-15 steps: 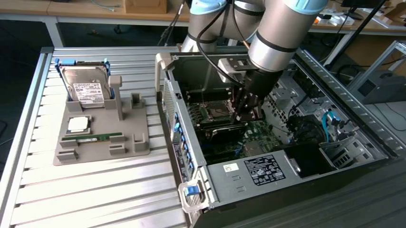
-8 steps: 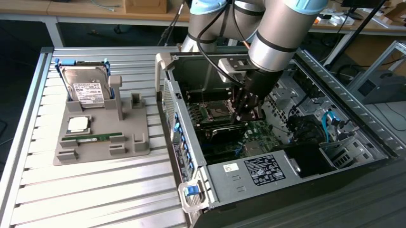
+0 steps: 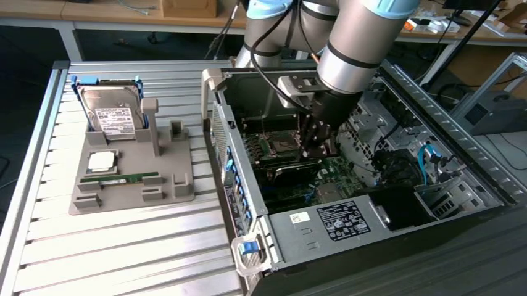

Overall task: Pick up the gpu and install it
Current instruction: 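Press down on the gpu until it lock into place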

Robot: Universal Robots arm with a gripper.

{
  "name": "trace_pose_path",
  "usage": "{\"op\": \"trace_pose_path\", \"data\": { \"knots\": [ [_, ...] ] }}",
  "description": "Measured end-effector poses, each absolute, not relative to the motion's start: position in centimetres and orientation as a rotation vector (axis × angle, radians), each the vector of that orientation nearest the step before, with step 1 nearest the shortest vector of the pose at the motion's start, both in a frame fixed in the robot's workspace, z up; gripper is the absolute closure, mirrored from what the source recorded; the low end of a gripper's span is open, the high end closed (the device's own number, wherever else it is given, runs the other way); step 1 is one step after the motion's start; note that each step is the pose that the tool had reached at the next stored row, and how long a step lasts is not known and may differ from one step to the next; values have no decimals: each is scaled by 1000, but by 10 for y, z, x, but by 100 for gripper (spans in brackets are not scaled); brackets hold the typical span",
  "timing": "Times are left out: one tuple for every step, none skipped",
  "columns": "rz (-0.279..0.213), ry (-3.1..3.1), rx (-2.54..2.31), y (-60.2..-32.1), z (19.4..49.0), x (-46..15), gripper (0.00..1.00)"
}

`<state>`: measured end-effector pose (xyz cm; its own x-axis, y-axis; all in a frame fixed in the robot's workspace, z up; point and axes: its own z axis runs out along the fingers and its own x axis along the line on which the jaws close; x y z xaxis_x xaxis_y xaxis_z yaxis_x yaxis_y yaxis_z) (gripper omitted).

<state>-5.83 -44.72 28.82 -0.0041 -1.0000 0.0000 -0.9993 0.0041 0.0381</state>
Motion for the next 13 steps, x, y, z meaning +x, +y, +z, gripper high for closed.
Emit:
{"op": "trace_pose_path", "data": {
  "knots": [
    [-42,-2207,2198,-447,288,-64,89],
    [-42,-2207,2198,-447,287,-71,89],
    [-42,-2207,2198,-447,286,-76,89],
    [-42,-2207,2198,-447,284,-82,89],
    [-42,-2207,2198,-447,282,-89,89],
    [-42,-2207,2198,-447,281,-93,89],
    [-42,-2207,2198,-447,281,-98,89],
    [-42,-2207,2197,-447,280,-101,89],
    [-42,-2207,2198,-447,280,-103,89],
    [-42,-2207,2198,-447,280,-106,89],
    [-42,-2207,2198,-447,279,-108,89],
    [-42,-2207,2198,-447,279,-109,89],
    [-42,-2207,2198,-447,279,-111,89]
  ]
}}
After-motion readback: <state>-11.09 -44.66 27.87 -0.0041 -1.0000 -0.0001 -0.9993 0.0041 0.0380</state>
